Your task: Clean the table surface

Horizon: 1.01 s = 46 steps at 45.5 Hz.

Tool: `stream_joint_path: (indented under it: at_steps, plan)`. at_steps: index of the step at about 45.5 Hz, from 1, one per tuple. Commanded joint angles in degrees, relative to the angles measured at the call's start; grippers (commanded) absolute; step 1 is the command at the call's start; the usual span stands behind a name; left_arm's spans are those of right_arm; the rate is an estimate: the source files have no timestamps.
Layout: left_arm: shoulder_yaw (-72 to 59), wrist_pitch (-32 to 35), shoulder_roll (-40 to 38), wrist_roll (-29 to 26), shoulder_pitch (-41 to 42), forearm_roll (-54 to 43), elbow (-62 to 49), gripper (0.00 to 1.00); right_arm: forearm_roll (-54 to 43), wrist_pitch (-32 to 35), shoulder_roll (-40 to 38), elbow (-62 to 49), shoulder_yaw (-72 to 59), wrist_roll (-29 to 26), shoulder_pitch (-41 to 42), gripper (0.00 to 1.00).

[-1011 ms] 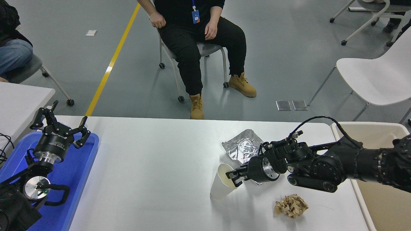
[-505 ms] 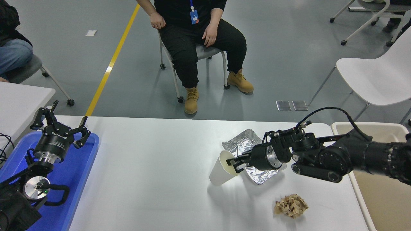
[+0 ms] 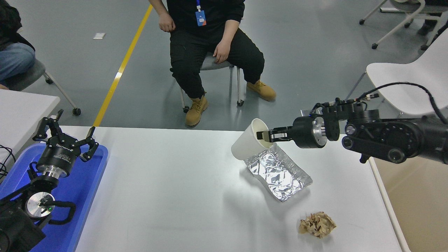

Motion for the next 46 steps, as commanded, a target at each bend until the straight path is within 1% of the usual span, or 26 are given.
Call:
stream_joint_path:
  at_steps: [1, 8, 17, 29, 39, 46]
  plan:
    - [0.0, 0.0, 0.0, 0.0, 0.0, 0.0, 0.0, 1.00, 3.9, 5.4, -6.0, 0.1, 5.6, 0.5, 2.6, 0.00]
    - [0.0, 0.0, 0.0, 0.1, 0.0, 0.0, 0.0, 1.00, 4.0, 7.9, -10.5, -0.4, 9.0, 0.5, 2.2, 0.00]
    - [0.0, 0.0, 0.0, 0.0, 0.0, 0.0, 0.0, 1.00, 4.0, 7.7, -15.9, -4.4, 9.4, 0.5, -0.3, 0.00]
    - [0.0, 0.0, 0.0, 0.1, 0.0, 0.0, 0.0, 1.00, 5.4, 7.5, -21.7, -18.1, 9.5, 0.6, -5.4, 0.00]
    - [0.0, 0.0, 0.0, 0.0, 0.0, 0.0, 0.0, 1.00, 7.3, 7.4, -21.0, -32.2, 9.5, 0.6, -11.6, 0.00]
    - [0.0, 0.0, 0.0, 0.0, 0.0, 0.0, 0.0, 1.00, 12.0, 7.2, -19.4, -43.2, 9.1, 0.6, -18.5, 0.00]
